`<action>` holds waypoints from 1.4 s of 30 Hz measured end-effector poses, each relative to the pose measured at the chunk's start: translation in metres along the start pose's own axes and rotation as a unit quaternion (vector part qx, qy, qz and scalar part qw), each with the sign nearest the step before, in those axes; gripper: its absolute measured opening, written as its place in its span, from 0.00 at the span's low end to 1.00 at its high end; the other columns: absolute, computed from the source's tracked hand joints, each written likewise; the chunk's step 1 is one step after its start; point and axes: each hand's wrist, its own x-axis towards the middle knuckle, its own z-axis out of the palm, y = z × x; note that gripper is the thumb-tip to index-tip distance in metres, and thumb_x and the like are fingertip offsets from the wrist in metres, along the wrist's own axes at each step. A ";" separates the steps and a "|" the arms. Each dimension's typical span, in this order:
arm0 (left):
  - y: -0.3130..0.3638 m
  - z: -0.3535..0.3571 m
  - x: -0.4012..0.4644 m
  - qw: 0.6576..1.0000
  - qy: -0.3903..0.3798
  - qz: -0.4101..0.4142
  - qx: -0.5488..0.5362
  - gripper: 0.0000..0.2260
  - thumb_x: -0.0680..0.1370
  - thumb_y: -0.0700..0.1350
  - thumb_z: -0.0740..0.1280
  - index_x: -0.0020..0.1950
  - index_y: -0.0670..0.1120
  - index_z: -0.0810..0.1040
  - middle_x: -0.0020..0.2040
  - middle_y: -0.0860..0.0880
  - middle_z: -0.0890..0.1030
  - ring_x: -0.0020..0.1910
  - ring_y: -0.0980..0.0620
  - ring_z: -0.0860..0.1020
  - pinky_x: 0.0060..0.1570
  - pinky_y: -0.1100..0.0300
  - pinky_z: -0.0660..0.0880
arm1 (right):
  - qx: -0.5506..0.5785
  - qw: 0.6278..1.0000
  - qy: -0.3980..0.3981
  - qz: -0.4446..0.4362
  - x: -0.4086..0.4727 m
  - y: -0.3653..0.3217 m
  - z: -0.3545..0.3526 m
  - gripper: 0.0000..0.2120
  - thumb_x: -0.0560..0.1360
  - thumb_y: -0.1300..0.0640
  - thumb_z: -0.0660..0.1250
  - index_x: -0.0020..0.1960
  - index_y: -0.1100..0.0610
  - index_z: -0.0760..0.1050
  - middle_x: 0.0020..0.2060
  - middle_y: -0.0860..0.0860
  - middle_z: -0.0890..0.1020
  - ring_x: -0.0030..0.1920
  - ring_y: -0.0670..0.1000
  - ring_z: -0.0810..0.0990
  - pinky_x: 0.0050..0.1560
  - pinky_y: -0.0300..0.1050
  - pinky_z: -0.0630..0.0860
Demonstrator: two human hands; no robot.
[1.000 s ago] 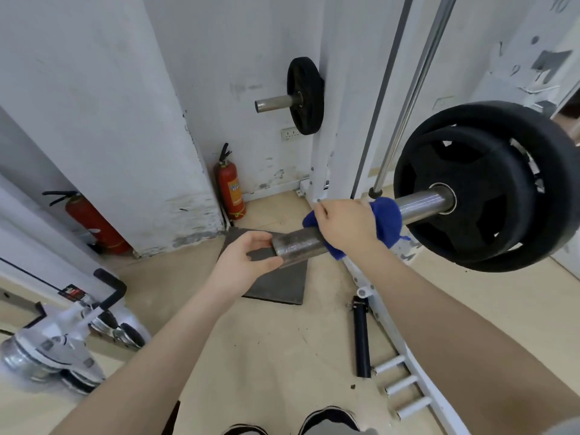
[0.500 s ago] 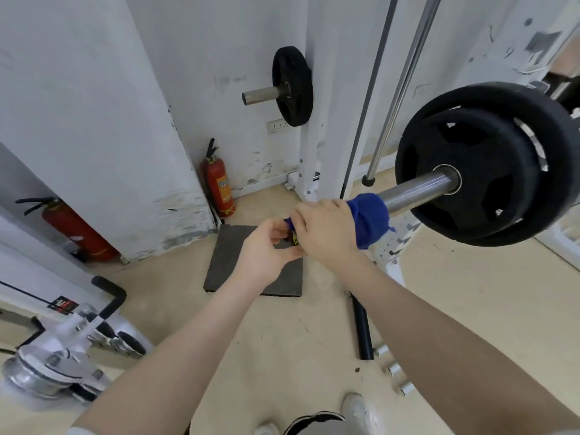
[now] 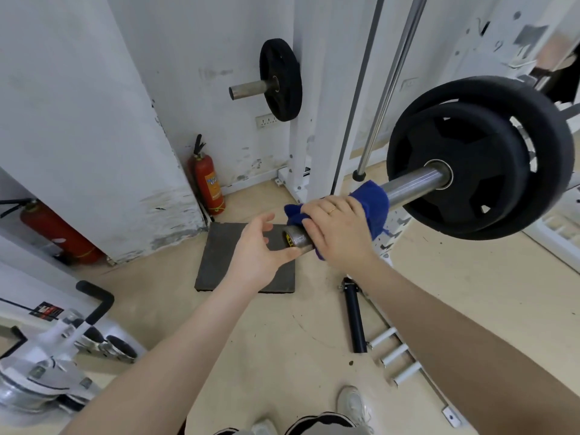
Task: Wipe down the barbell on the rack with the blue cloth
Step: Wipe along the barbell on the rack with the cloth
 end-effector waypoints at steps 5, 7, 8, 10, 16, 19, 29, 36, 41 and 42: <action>0.008 0.001 -0.003 0.998 0.000 0.015 0.057 0.33 0.70 0.45 0.73 0.71 0.50 0.62 0.67 0.50 0.69 0.63 0.52 0.69 0.58 0.60 0.67 | -0.001 0.984 -0.003 0.179 0.020 0.077 -0.010 0.23 0.75 0.48 0.45 0.40 0.54 0.77 0.36 0.50 0.81 0.43 0.54 0.78 0.52 0.50 0.68; 0.018 0.006 -0.003 0.996 0.005 0.035 0.084 0.30 0.72 0.44 0.70 0.71 0.50 0.62 0.66 0.50 0.70 0.66 0.50 0.67 0.61 0.57 0.66 | -0.012 0.974 0.008 0.224 0.024 0.075 -0.010 0.21 0.75 0.49 0.48 0.40 0.55 0.77 0.37 0.51 0.80 0.44 0.56 0.77 0.53 0.52 0.68; 0.025 0.010 -0.002 0.994 0.011 0.049 0.101 0.28 0.72 0.44 0.69 0.70 0.50 0.63 0.66 0.50 0.71 0.66 0.49 0.67 0.62 0.55 0.67 | -0.016 0.979 0.002 0.205 0.021 0.066 -0.008 0.20 0.75 0.50 0.48 0.39 0.55 0.77 0.36 0.52 0.80 0.44 0.57 0.77 0.53 0.52 0.68; 0.041 0.021 0.003 0.986 0.030 0.090 0.138 0.24 0.72 0.45 0.68 0.68 0.51 0.67 0.64 0.51 0.73 0.65 0.48 0.69 0.63 0.51 0.68 | 0.010 0.994 -0.004 0.110 0.009 0.047 -0.004 0.20 0.75 0.52 0.49 0.42 0.55 0.78 0.39 0.51 0.81 0.46 0.57 0.78 0.54 0.52 0.69; 0.076 0.055 0.017 0.940 0.029 0.164 0.299 0.20 0.75 0.52 0.65 0.67 0.53 0.70 0.61 0.48 0.75 0.60 0.45 0.71 0.55 0.52 0.68 | -0.030 0.995 -0.038 0.091 0.014 0.122 -0.013 0.19 0.78 0.49 0.49 0.50 0.51 0.77 0.44 0.49 0.82 0.51 0.53 0.76 0.60 0.49 0.62; 0.079 0.069 0.019 0.919 0.018 0.165 0.358 0.20 0.75 0.55 0.64 0.66 0.54 0.70 0.62 0.49 0.75 0.59 0.45 0.71 0.56 0.51 0.67 | -0.048 0.971 -0.005 0.236 0.018 0.163 -0.018 0.14 0.79 0.52 0.52 0.47 0.52 0.76 0.44 0.49 0.81 0.53 0.53 0.75 0.68 0.54 0.56; 0.069 0.089 0.019 0.879 0.074 0.156 0.444 0.22 0.76 0.50 0.64 0.70 0.52 0.66 0.64 0.51 0.72 0.62 0.46 0.69 0.59 0.52 0.64 | -0.024 0.987 -0.040 0.153 0.020 0.195 -0.025 0.13 0.80 0.55 0.53 0.50 0.55 0.76 0.44 0.52 0.82 0.51 0.56 0.78 0.64 0.51 0.63; 0.065 0.088 0.017 0.881 0.092 0.167 0.433 0.21 0.75 0.49 0.66 0.68 0.51 0.69 0.61 0.49 0.75 0.59 0.45 0.71 0.57 0.51 0.66 | 0.063 0.994 -0.086 0.013 0.014 0.107 -0.023 0.11 0.80 0.55 0.54 0.52 0.55 0.75 0.47 0.50 0.80 0.51 0.53 0.76 0.56 0.48 0.66; 0.067 0.067 0.014 0.923 0.056 0.177 0.337 0.17 0.76 0.48 0.64 0.64 0.49 0.72 0.56 0.46 0.78 0.55 0.45 0.76 0.55 0.51 0.72 | -0.010 0.985 -0.126 0.117 0.037 0.096 -0.027 0.09 0.78 0.57 0.54 0.48 0.56 0.72 0.41 0.54 0.80 0.46 0.58 0.77 0.48 0.49 0.63; 0.066 0.059 0.013 0.943 0.067 0.171 0.278 0.16 0.76 0.45 0.63 0.64 0.47 0.73 0.57 0.45 0.78 0.55 0.45 0.76 0.55 0.50 0.73 | -0.013 0.985 -0.143 0.096 0.038 0.081 -0.028 0.07 0.77 0.57 0.55 0.46 0.56 0.70 0.40 0.54 0.80 0.45 0.57 0.76 0.49 0.50 0.63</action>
